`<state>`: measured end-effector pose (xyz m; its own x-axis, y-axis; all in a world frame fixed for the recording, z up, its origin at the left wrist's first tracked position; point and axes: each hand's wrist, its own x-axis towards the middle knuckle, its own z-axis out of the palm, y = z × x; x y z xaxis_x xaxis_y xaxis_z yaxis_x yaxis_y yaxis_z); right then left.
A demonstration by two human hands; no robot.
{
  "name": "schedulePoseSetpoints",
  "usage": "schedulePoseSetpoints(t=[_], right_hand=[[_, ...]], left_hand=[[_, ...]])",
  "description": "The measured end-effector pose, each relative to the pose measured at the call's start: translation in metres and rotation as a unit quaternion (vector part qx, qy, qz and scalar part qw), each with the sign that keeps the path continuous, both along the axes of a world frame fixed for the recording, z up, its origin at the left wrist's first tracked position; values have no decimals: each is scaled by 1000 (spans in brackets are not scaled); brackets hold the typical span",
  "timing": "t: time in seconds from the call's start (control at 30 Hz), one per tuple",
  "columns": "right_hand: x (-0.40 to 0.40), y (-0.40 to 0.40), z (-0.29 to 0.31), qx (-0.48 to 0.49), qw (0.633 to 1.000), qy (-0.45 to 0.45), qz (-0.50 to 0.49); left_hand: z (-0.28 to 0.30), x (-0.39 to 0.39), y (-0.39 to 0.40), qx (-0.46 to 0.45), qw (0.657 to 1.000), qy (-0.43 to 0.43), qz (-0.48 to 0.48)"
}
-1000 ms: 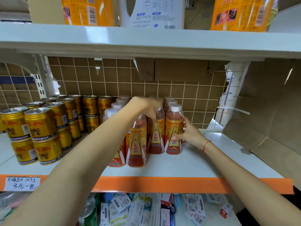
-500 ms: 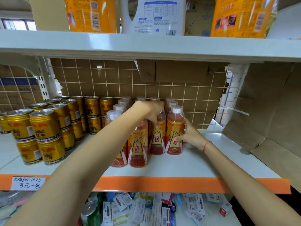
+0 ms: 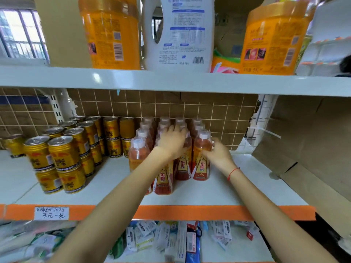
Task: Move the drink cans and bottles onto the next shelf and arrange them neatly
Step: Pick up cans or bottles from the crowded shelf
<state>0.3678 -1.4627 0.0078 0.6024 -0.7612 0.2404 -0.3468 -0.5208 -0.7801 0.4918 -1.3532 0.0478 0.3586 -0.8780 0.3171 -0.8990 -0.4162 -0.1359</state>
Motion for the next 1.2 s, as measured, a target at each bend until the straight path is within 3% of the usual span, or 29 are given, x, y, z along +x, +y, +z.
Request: schedulePoseSetpoints(t=[0.2,0.4,0.73,0.93,1.2], right_hand=[[-6,28,18,-112,993,10,19],[-4,66,20,-161,985,-5,66],[14,124,15,-158,962,-37,220],[49,185,4,-130,936,-11,326],[94,268,-2,-162,907,10,388]], left_hand=[[-6,1,46,-138,989,51,6],[-24,-3,85,-223,974,28,-7],[-49,-7,178,-281,946,69,149],[-61,-14,250,-285,923,90,244],[-68,3,353,-300,888,93,335]])
